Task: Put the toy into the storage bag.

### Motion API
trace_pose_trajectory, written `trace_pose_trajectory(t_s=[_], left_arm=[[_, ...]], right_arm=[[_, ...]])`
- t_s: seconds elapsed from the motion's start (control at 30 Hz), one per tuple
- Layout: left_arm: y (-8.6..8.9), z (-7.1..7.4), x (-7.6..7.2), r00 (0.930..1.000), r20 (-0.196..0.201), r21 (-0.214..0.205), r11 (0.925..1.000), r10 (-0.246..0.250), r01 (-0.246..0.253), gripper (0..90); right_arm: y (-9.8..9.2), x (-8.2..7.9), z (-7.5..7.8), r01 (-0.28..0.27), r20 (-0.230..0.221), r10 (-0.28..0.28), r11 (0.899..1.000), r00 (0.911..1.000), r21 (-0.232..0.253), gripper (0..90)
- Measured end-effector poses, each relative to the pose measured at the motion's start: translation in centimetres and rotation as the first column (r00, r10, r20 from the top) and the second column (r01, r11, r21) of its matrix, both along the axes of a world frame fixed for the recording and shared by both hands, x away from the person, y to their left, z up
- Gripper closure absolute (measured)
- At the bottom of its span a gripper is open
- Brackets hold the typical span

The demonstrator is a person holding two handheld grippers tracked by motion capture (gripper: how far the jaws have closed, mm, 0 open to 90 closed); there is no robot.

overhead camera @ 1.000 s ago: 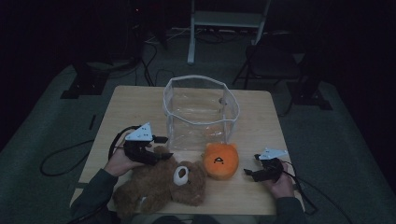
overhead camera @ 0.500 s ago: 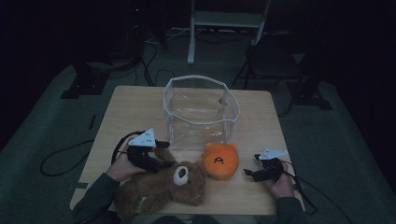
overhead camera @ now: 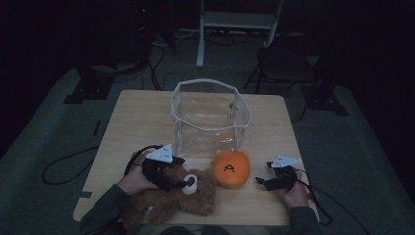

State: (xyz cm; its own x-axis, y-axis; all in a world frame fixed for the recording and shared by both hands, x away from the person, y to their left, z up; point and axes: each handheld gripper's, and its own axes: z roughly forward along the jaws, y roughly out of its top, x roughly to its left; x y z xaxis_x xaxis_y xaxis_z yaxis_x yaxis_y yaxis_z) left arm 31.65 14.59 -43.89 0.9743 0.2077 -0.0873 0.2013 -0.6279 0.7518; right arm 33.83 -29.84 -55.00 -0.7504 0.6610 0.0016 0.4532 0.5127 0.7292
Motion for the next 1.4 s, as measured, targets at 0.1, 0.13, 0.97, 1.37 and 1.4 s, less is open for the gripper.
trace_pose_trajectory(t_s=[0.1,0.13,0.97,1.37,1.4], left_arm=[[-0.5,-0.7,0.3,0.9989,-0.036,0.032,0.9990,-0.029,0.030,18.5],[-0.6,-0.8,0.4,0.9981,-0.047,0.031,0.9987,-0.040,0.042,18.5],[-2.8,-3.3,-0.1,0.9851,-0.094,0.215,0.9631,-0.144,0.162,12.1],[-3.4,-3.9,0.1,0.9879,-0.089,0.259,0.9549,-0.127,0.146,14.6],[-3.3,-3.9,0.2,0.9891,-0.089,0.256,0.9569,-0.117,0.136,17.8]], right_arm=[[0.0,0.0,0.0,0.000,0.000,0.000,1.000,1.0000,0.000,14.6],[0.0,0.0,0.0,-0.001,0.001,0.001,1.000,1.0000,0.000,14.6],[0.0,0.0,0.0,-0.001,0.002,0.001,1.000,1.0000,-0.001,14.6],[0.0,0.0,0.0,-0.001,0.002,0.001,1.000,1.0000,-0.001,14.6],[0.0,0.0,0.0,-0.001,0.002,0.001,1.000,1.0000,-0.001,14.6]])
